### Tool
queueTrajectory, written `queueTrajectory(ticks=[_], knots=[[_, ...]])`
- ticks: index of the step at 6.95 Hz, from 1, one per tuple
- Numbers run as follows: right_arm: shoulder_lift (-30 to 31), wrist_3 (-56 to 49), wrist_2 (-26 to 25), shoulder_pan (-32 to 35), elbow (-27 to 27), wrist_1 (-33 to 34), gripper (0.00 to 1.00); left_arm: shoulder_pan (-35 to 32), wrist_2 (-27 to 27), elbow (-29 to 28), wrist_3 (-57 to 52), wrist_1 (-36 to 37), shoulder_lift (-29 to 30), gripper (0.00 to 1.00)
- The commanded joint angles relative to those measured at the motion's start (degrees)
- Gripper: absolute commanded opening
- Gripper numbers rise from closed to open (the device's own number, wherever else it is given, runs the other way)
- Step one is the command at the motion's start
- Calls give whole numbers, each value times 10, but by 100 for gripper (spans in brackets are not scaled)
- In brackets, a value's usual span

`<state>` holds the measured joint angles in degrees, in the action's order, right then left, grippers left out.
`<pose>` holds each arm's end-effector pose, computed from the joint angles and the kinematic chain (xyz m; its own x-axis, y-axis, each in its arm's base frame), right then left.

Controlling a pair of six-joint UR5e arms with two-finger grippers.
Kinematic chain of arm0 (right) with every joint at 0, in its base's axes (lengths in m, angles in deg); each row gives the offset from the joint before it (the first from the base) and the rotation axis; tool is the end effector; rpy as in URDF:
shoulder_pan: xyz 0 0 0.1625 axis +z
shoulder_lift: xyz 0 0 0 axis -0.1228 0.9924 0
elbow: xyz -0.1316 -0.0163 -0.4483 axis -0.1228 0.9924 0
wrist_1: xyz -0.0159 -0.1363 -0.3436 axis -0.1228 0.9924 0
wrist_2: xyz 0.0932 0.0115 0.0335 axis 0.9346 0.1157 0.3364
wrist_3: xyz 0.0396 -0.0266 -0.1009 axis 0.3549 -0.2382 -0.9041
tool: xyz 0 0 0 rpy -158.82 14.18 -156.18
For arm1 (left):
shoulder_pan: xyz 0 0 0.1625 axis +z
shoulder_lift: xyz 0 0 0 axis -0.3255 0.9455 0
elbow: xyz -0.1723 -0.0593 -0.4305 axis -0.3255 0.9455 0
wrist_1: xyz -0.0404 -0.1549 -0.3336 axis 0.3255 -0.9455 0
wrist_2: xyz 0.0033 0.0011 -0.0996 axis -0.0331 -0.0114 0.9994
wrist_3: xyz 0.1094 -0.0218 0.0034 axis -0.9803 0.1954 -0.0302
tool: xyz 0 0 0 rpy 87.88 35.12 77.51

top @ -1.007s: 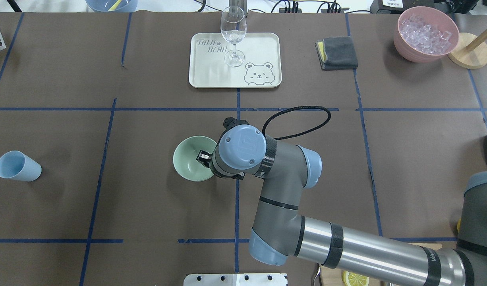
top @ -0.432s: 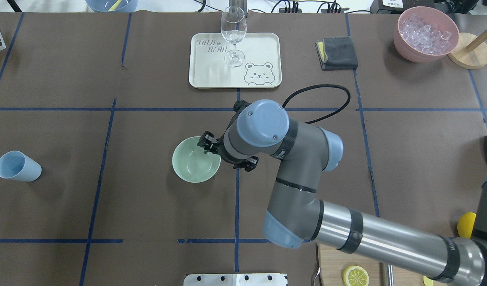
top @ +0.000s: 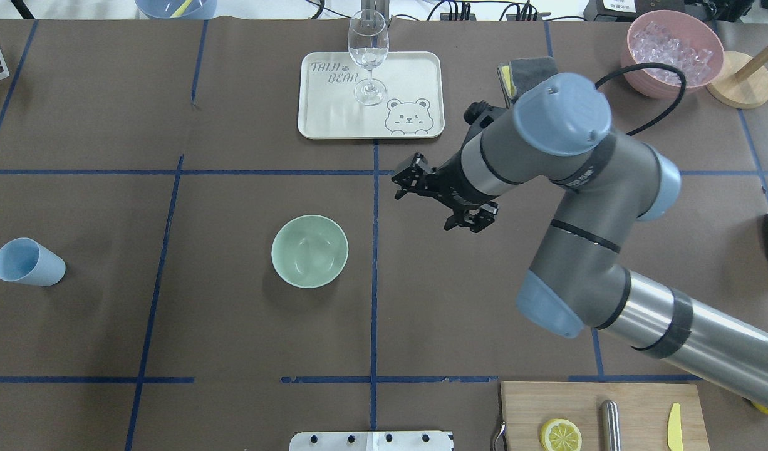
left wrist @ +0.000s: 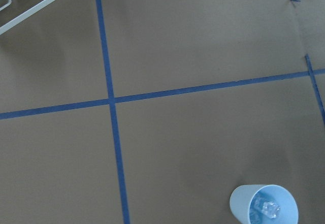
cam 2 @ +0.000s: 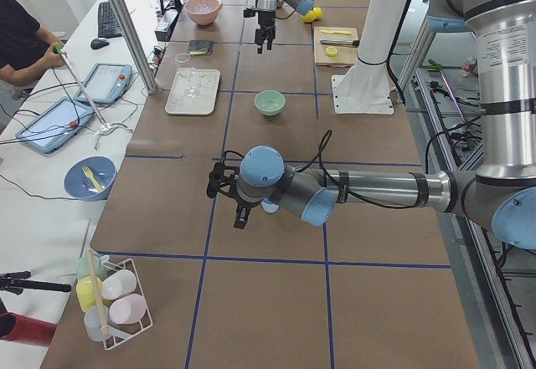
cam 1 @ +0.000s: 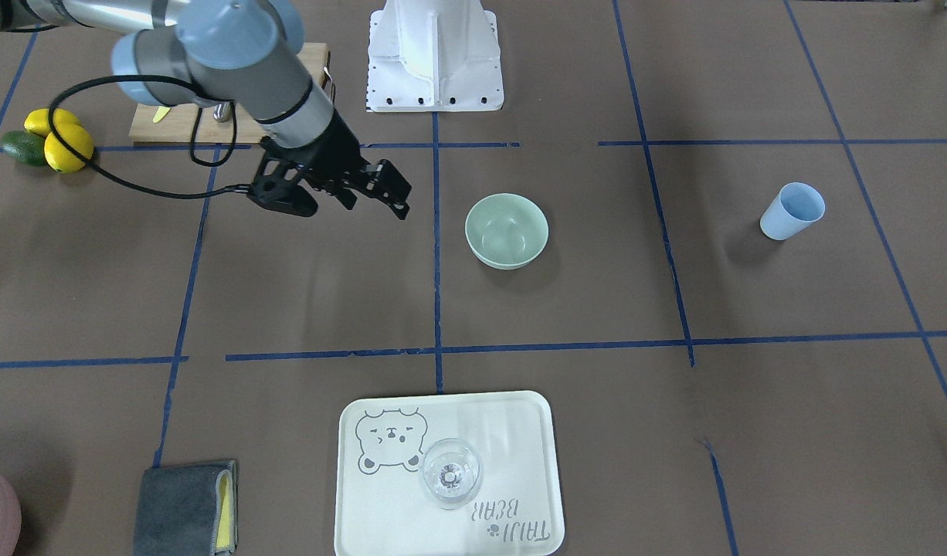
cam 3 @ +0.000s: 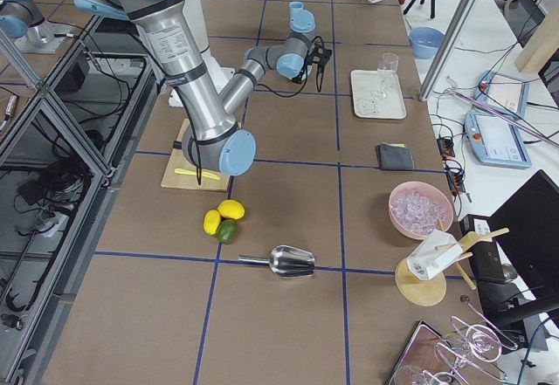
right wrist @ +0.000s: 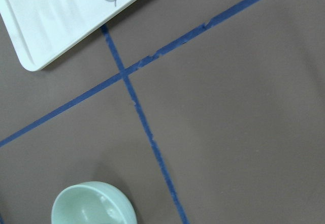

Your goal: Pour ice into bowl

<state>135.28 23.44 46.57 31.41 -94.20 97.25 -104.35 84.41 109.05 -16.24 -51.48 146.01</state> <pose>-0.4249 -0.4360 0.2955 0.3518 0.4043 0.8443 -0.2317 0.9115 -0.3399 -0.0124 -0.3769 0.6190 0.5365 0.1956 -0.8209 0.1233 0.9441 0.3056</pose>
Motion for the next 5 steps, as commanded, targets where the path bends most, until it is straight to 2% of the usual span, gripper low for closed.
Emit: queueTrajectory(ticks=[1, 3, 4, 5], knots=[[61, -57, 13, 20, -26, -3, 100, 73, -119, 2, 142, -278, -85, 100], [88, -60, 12, 21, -37, -4, 100, 134, -193, 5, 268, -422, -142, 100], [107, -59, 9, 21, -47, -32, 100, 174, -265, 5, 270, -476, -174, 100], [155, -59, 8, 21, -51, -91, 100, 189, -289, 5, 271, -516, -186, 100]])
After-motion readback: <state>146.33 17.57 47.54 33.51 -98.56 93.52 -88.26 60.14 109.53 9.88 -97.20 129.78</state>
